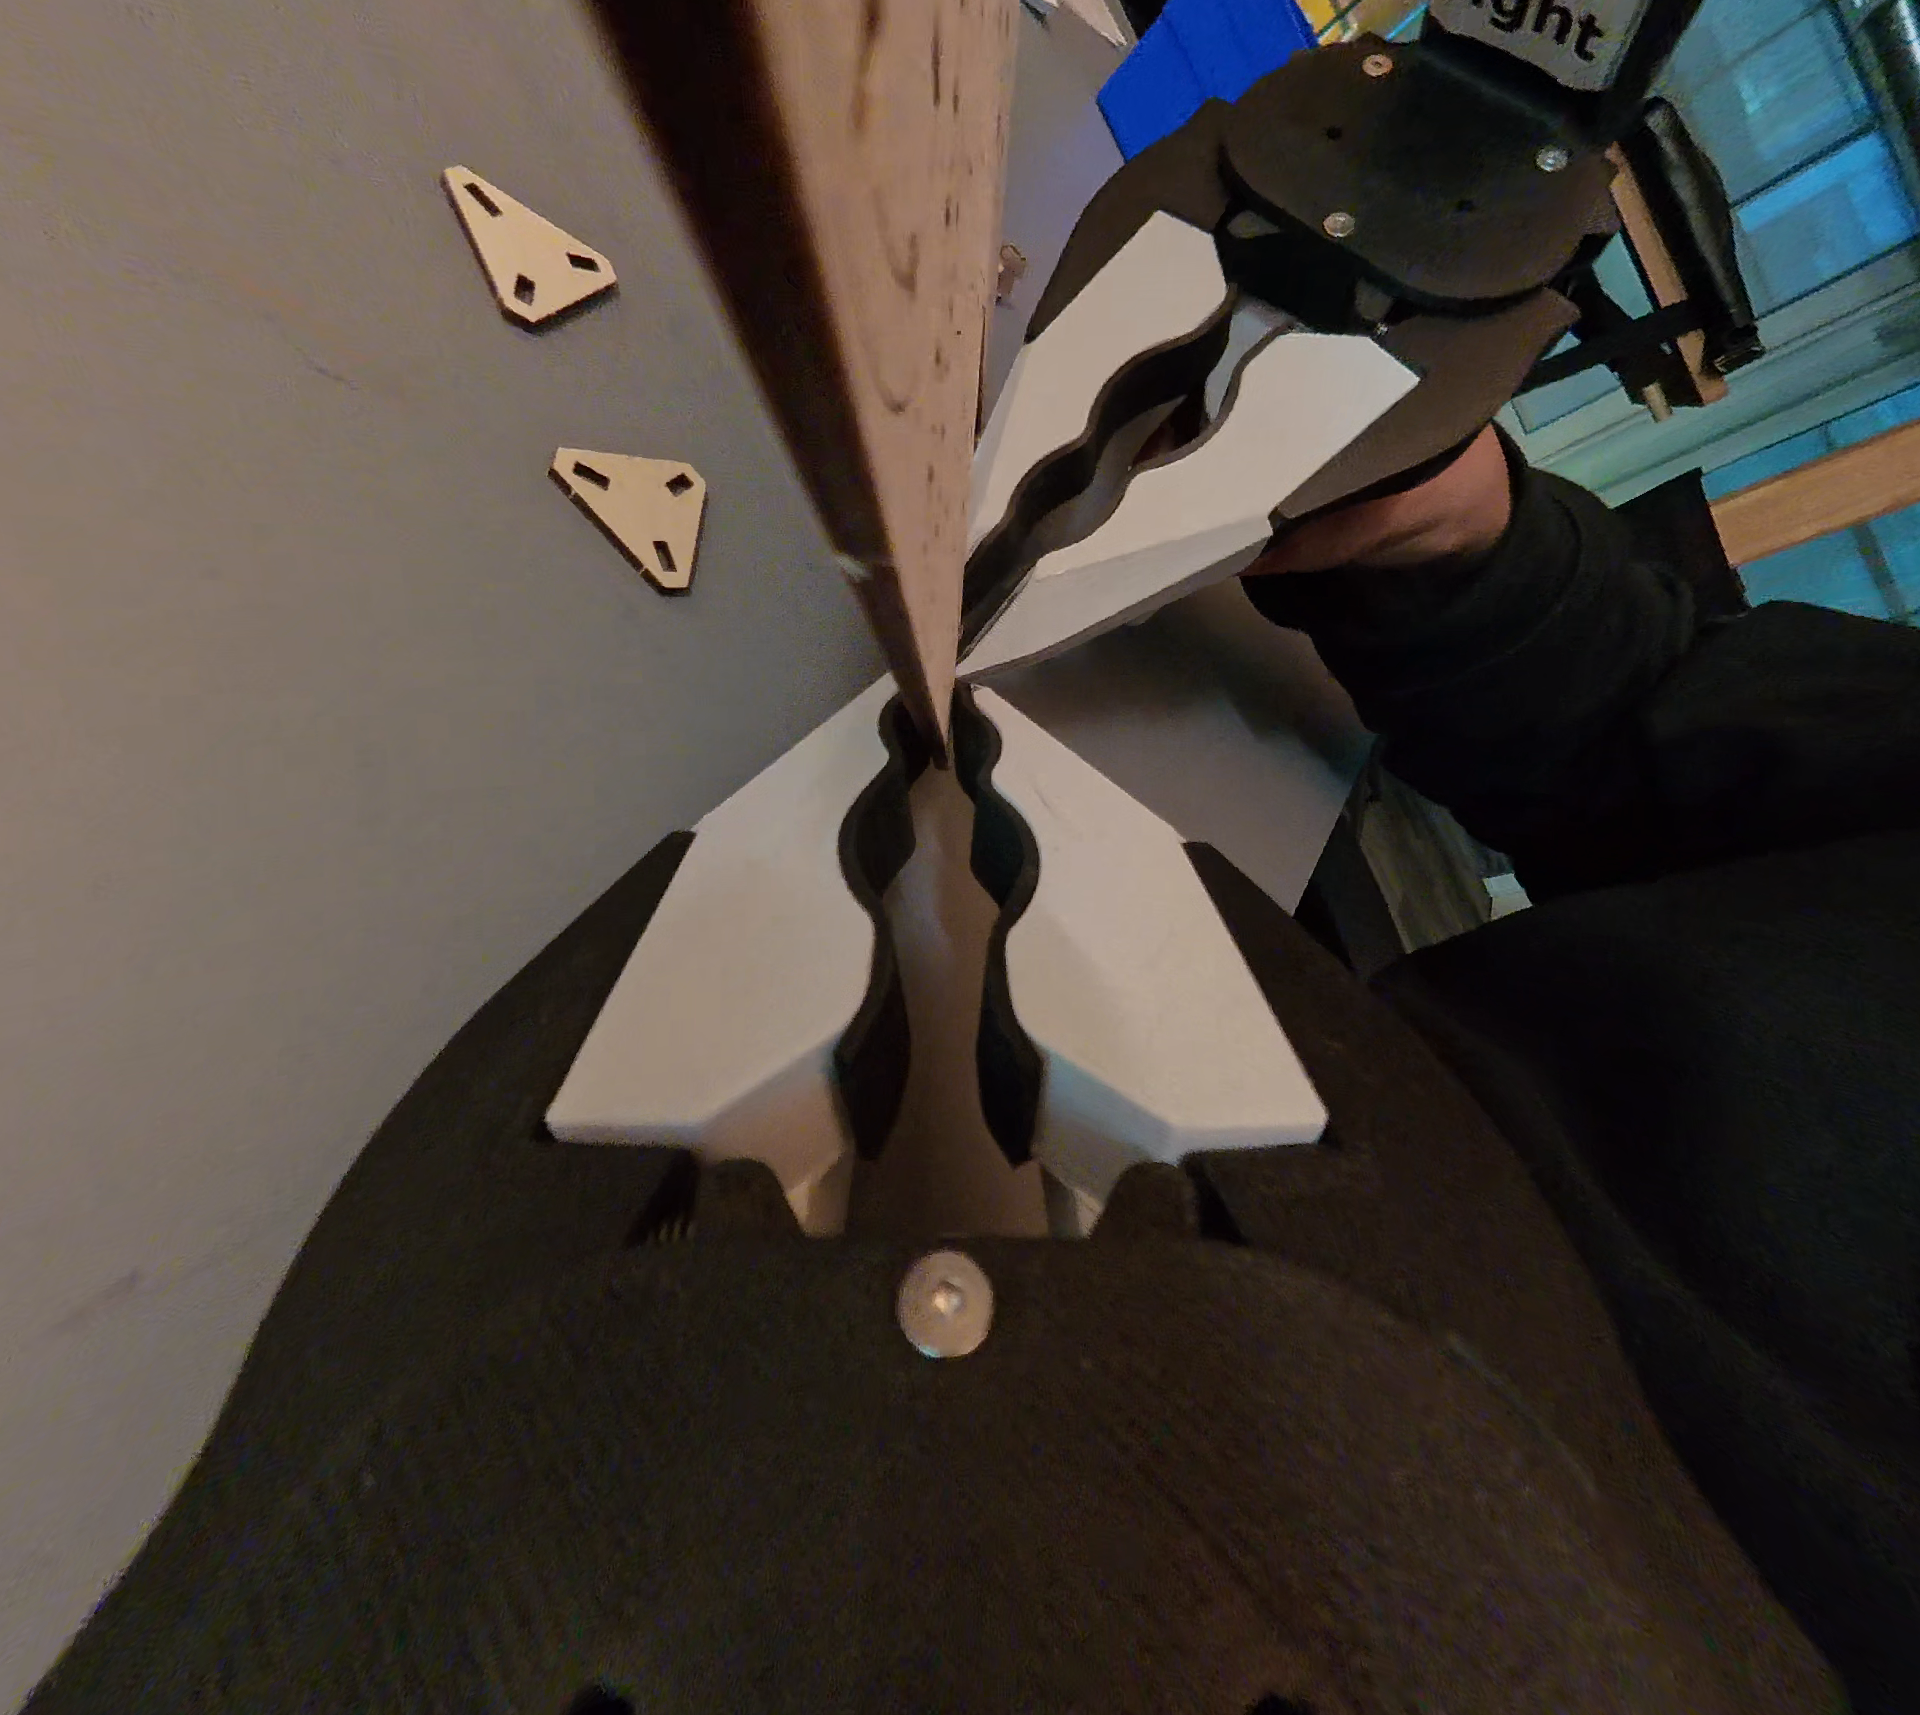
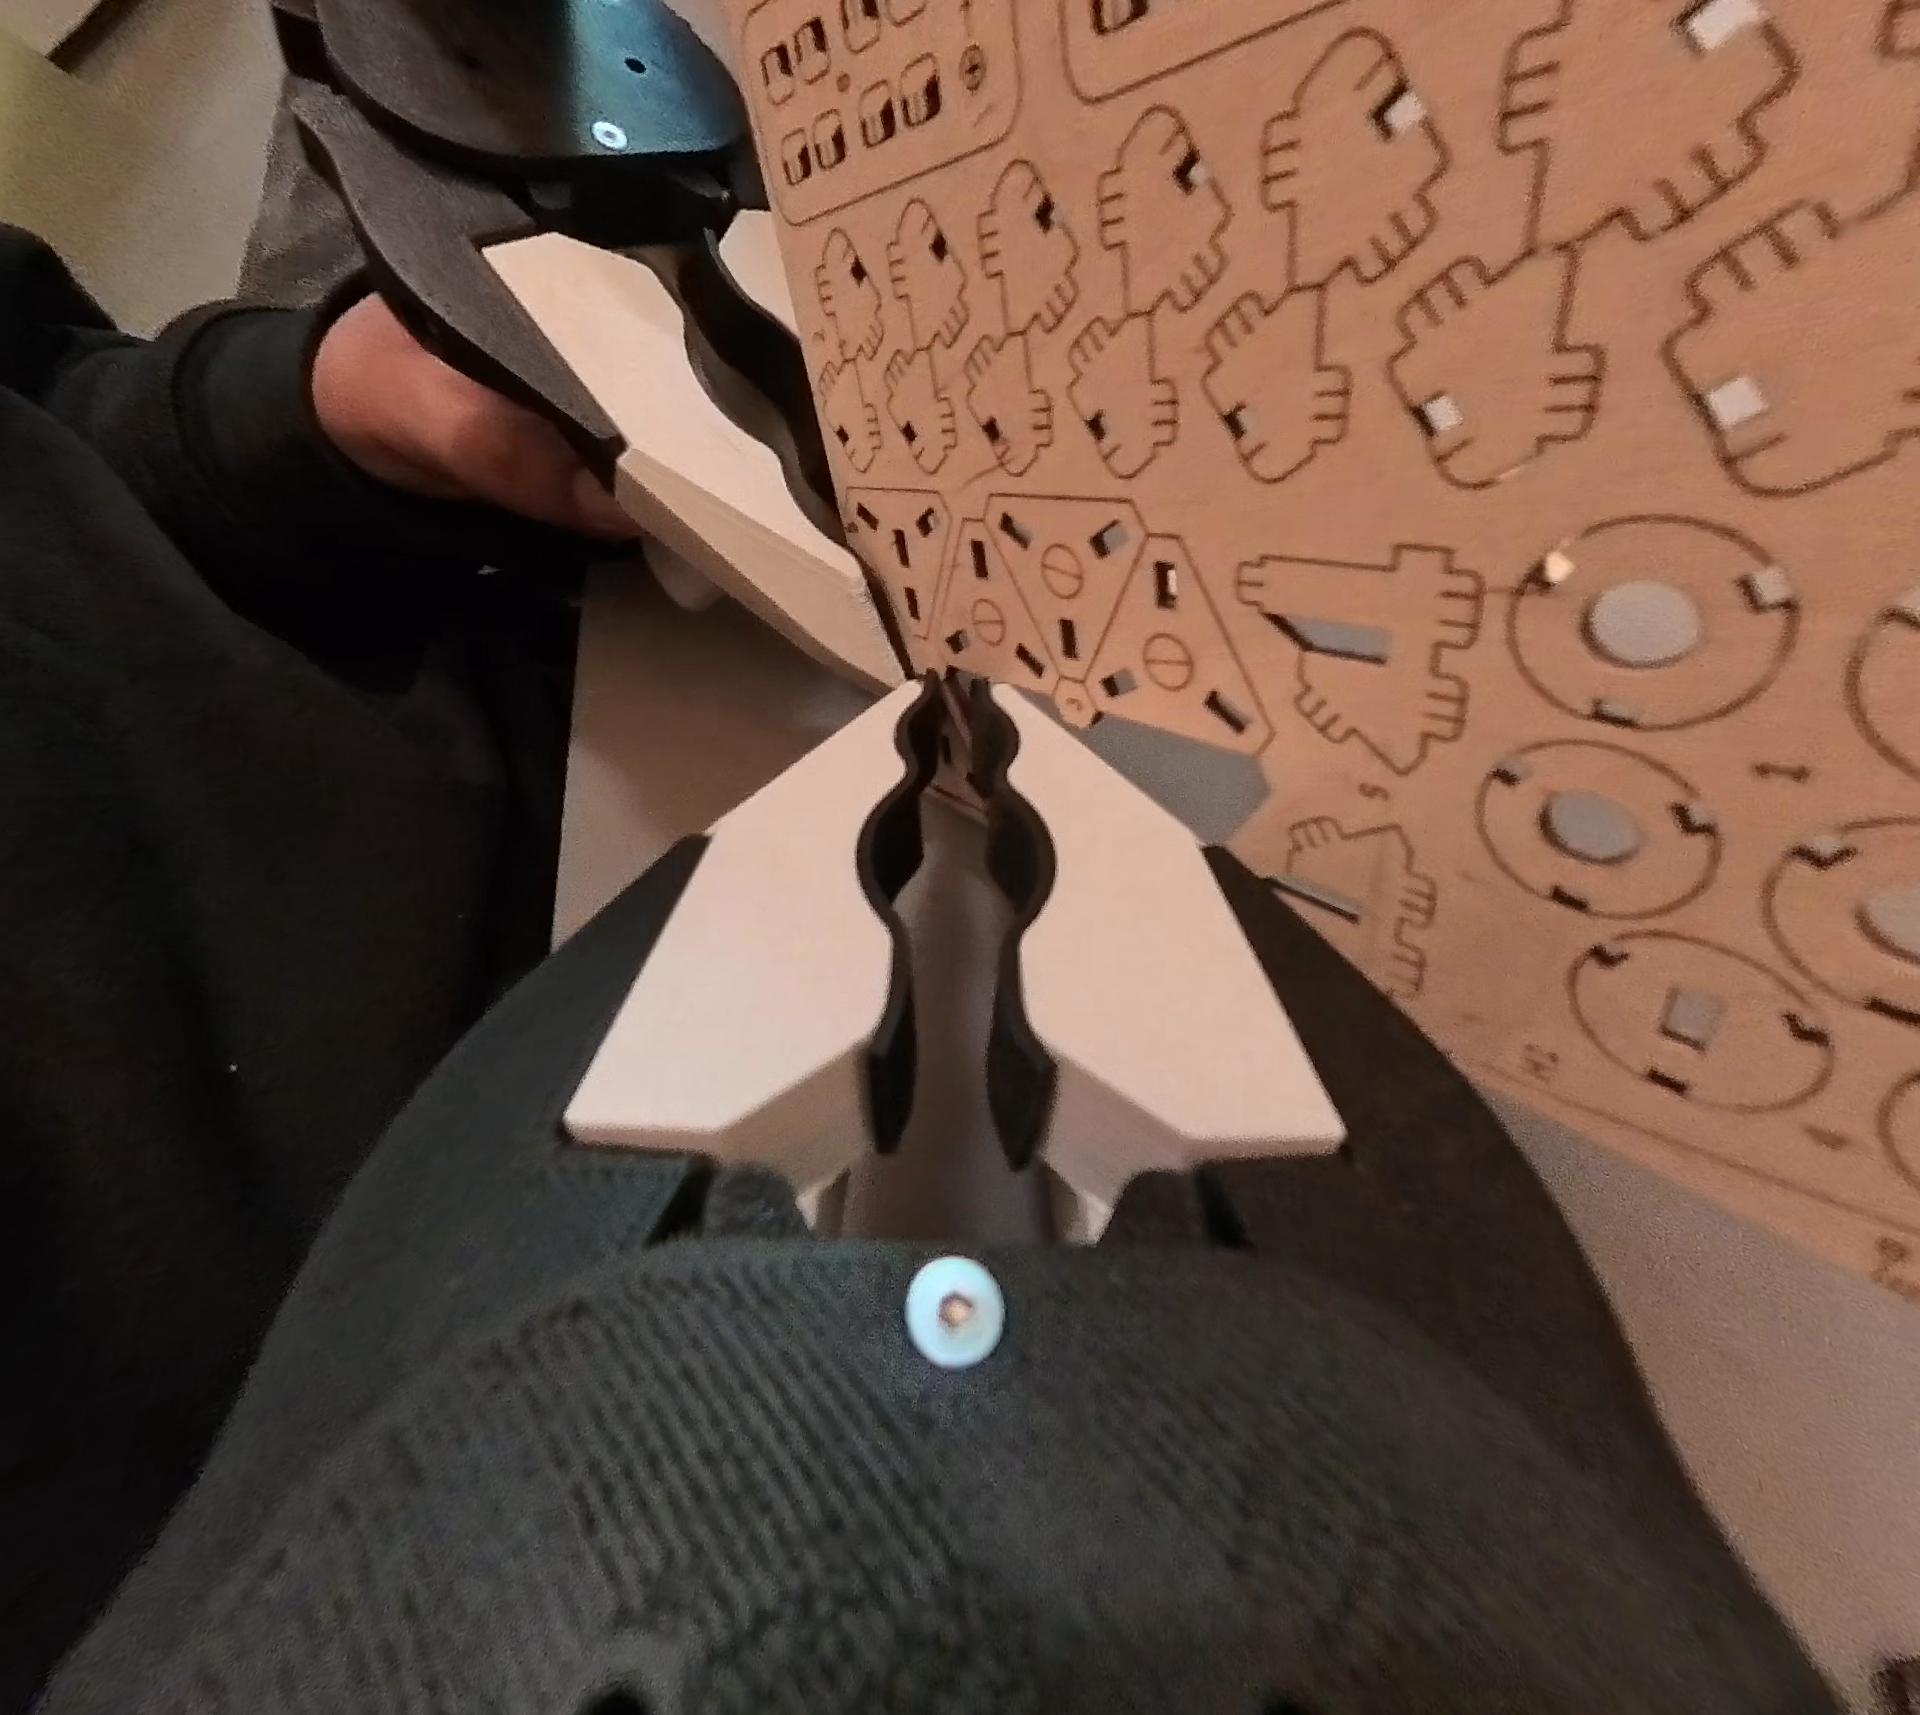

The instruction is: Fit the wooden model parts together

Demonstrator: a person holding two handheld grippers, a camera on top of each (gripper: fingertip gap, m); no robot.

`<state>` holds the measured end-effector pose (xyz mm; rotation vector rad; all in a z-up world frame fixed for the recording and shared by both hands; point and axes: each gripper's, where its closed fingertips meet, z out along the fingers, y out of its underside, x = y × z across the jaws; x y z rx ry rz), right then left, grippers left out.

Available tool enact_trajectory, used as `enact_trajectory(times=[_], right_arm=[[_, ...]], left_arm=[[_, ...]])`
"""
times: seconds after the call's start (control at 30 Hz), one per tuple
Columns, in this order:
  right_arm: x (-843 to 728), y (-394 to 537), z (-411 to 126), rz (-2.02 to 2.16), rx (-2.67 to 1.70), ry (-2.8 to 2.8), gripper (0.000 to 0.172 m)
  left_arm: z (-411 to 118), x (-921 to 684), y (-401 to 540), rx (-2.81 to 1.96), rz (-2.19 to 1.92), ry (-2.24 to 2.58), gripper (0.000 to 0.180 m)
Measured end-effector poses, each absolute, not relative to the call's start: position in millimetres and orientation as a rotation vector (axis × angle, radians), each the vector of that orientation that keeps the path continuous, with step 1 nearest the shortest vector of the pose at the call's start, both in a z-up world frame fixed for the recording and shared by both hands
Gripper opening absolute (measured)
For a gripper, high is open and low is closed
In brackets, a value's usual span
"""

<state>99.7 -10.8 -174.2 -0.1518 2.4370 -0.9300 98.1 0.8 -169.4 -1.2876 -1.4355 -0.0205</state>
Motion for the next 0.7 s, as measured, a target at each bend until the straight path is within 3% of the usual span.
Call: enact_trajectory(times=[0.3,0.5,0.7], right_arm=[[92.9,-6.6,-165.7,-0.996,-0.213,2.468,0.007],[94.6,-2.4,-174.8,-0.91,-0.277,2.501,0.025],[101.1,-1.4,-178.6,-0.859,-0.287,2.462,0.015]], left_arm=[[-165.5,97.5,-0.4,-1.248,-0.041,-1.417,0.0],[-162.1,99.3,2.8,-1.25,-0.06,-1.382,0.0],[-164.5,99.1,2.6,-1.258,-0.059,-1.397,0.0]])
